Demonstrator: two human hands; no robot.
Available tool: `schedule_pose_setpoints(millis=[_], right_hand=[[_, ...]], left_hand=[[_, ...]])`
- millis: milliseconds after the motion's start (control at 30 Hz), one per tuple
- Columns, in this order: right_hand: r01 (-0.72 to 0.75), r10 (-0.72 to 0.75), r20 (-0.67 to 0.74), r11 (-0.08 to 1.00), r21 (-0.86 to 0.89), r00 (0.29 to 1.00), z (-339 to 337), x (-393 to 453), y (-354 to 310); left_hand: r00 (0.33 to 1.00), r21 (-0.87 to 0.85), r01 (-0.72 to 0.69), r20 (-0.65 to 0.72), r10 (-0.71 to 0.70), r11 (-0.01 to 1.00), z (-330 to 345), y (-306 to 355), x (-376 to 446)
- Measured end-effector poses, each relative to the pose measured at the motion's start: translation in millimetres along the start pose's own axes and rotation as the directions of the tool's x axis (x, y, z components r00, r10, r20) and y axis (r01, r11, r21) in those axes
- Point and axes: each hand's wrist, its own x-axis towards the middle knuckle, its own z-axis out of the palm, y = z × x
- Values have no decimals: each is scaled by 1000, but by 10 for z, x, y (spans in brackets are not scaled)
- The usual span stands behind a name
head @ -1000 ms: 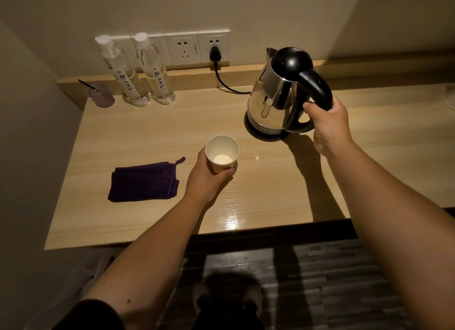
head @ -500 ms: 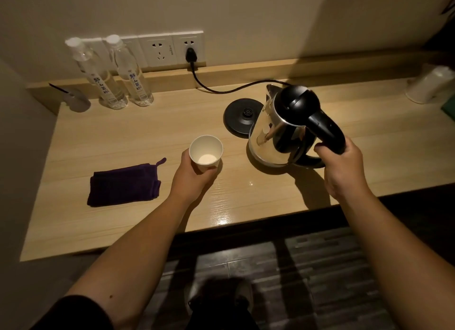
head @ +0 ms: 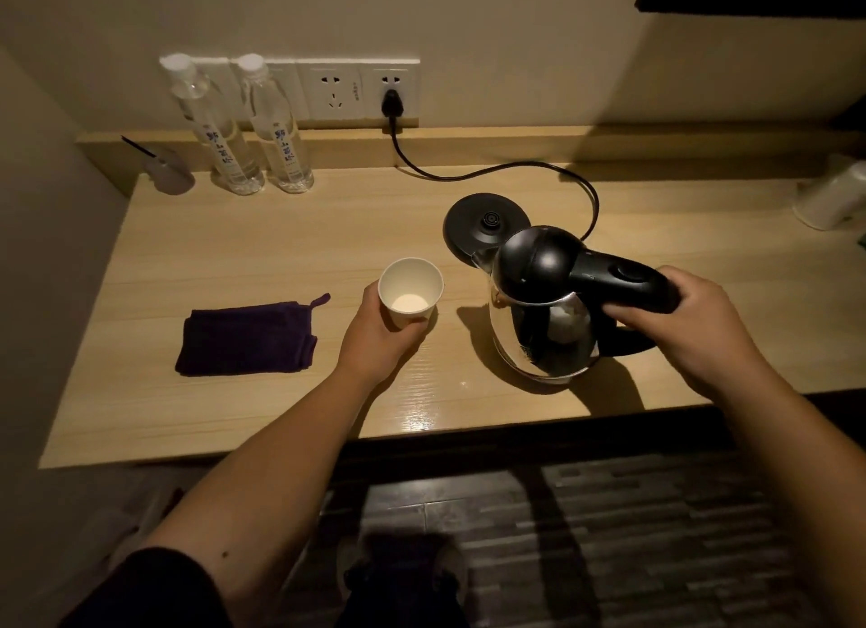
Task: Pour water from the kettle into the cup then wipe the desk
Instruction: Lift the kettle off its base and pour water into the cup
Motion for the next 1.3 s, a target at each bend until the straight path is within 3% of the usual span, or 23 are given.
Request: schedule_pose_setpoints(millis=[200, 600, 967, 1300], right_hand=[[78, -47, 179, 983, -169, 983, 35, 163, -446], [209, -112, 264, 903, -376, 958, 162, 398, -986], [247, -116, 308, 867, -433, 944, 219, 436, -1175], [360, -181, 357, 762, -538, 917, 289, 549, -1330]], left_hand=[[1000, -36, -2, 1, 2, 999, -4, 20, -22], [1000, -2, 19, 1, -19, 1000, 37, -39, 2], [1000, 16, -14, -7, 14, 1000, 37, -31, -8], [1000, 33, -7, -2, 7, 999, 47, -45, -21]])
